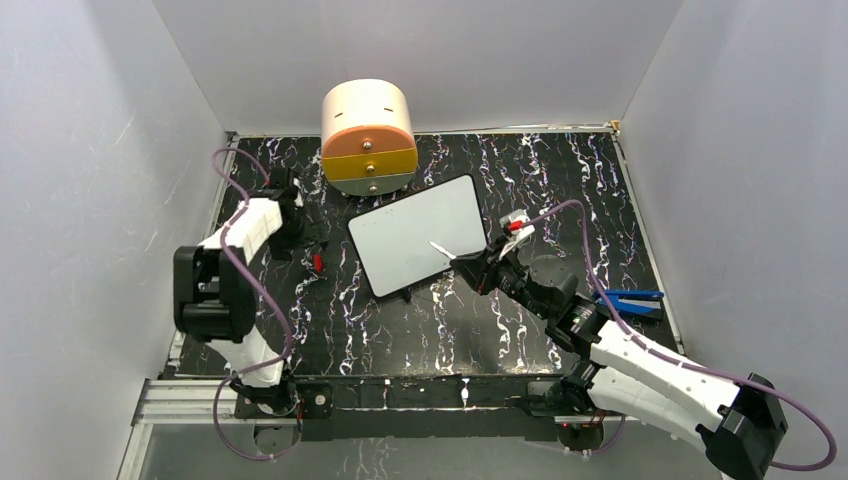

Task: Write a sentence on the whiteboard
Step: Place the pen cap at the center of the board, then write a sentence on the whiteboard.

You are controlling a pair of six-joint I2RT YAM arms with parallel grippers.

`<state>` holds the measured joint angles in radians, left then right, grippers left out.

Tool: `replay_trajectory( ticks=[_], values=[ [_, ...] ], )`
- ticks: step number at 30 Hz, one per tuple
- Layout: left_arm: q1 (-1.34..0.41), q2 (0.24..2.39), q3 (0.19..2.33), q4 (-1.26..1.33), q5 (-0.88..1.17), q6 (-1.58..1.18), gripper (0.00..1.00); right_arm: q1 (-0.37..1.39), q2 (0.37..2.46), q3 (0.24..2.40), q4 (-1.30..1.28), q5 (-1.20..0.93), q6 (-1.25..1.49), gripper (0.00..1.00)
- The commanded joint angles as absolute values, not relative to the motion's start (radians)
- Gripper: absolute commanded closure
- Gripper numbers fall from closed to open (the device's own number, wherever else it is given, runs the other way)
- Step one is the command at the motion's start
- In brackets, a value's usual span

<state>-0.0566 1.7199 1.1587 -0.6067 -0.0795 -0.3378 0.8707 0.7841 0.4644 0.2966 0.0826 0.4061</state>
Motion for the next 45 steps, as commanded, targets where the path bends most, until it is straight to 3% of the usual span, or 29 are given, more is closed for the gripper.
replay_trajectory(
  ticks=[1, 10, 20, 31, 36, 45],
  values=[
    [-0.012, 1.513, 1.134, -0.544, -0.002, -0.338, 0.17, 0.874, 0.79, 0.557, 0.246, 0.068, 0.379, 1.0],
    [-0.002, 1.225, 1.05, -0.368, 0.15, -0.271, 0.13, 0.882, 0.856, 0.66, 0.112, 0.074, 0.356, 1.0],
    [-0.002, 1.148, 1.039, -0.274, 0.396, -0.178, 0.12, 0.887, 0.893, 0.747, 0.002, 0.079, 0.299, 1.0],
    [-0.002, 1.311, 1.175, -0.272, 0.875, -0.12, 0.16, 0.887, 0.895, 0.748, -0.037, 0.089, 0.228, 1.0],
    [-0.05, 1.403, 1.223, -0.272, 0.975, -0.074, 0.18, 0.89, 0.908, 0.741, -0.018, 0.073, 0.207, 1.0],
    [-0.081, 1.526, 1.211, -0.272, 1.066, -0.018, 0.39, 0.9, 0.926, 0.748, -0.008, 0.063, 0.17, 1.0]
  ],
)
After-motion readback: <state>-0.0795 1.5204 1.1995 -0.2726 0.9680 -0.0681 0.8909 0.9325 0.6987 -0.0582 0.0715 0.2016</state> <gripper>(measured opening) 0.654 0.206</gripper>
